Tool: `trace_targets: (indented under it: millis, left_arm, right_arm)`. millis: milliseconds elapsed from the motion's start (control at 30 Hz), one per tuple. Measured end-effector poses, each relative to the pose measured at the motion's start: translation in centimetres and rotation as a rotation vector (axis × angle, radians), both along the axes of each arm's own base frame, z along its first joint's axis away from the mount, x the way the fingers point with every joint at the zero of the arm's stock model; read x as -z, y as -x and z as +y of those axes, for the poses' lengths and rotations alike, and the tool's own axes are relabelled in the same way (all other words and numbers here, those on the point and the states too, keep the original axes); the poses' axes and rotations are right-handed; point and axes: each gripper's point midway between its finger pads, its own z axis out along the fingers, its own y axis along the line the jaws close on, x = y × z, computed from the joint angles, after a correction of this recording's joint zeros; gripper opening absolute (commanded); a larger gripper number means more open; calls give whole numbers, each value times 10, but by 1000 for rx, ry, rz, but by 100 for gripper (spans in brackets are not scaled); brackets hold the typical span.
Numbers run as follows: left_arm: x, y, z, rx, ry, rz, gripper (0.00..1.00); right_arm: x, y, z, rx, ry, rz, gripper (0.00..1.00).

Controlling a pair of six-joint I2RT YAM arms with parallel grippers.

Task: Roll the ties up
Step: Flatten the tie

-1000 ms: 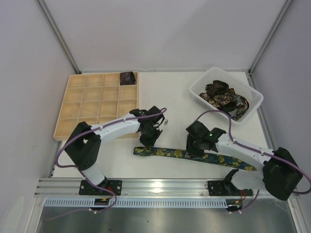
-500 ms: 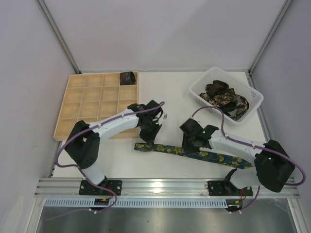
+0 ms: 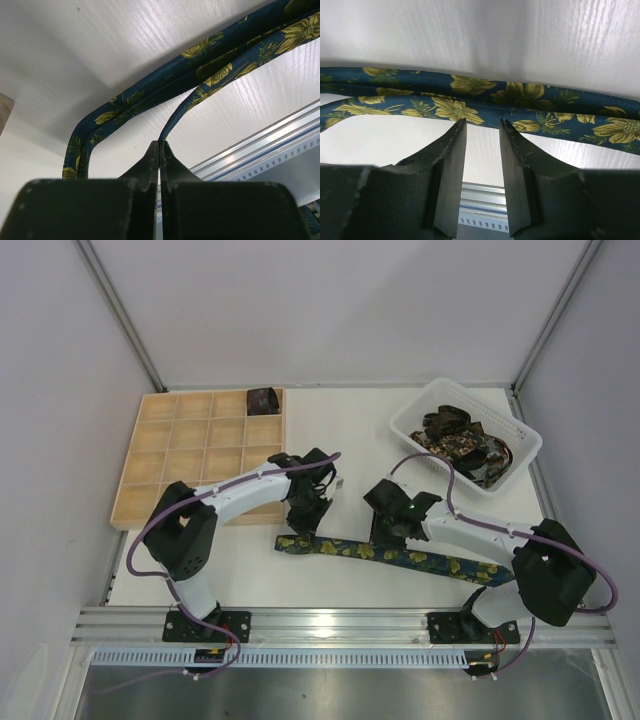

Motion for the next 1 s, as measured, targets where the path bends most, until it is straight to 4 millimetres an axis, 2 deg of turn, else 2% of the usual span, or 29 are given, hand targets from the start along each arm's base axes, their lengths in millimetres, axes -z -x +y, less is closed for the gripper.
trace_targets:
  millis: [133,400,500,533,567,633,700,767,833,900,1000]
  left_arm:
    - [0,-2,3,-7,-4,4,1]
    - [-2,-16,4,-16,-5,-1,1]
    - [-1,-19,4,-15,-6,-2,18]
    - [-1,-20,5,-14,-9,-3,35]
    - [1,-22,8,-14,-18,-7,42]
    - [2,-24,13,-26,-42,-15,52]
    - [1,-28,18,-45,-65,-36,57]
    - [-6,-33,22,-70,-73,-71,60]
    - [-21,-35,23,-111,-45,-122,59]
    - [-45,-32,21,-157,22,-182,56]
    - [-79,-23,16,-210,149,-263,44]
  right_arm:
    - [0,-4,3,2,0,-7,38]
    - [27,-3,3,22,43,45,37]
    - [27,-4,4,33,39,43,36]
    - [27,-4,4,38,39,43,36]
    - [27,-4,4,41,39,44,36]
    - [27,-4,3,50,39,45,36]
    - [28,-4,3,58,39,46,36]
    - [28,-4,3,64,37,48,36]
    - [28,-4,3,65,37,49,36]
    - [28,-3,3,64,34,48,36]
    - [27,-2,2,61,21,44,36]
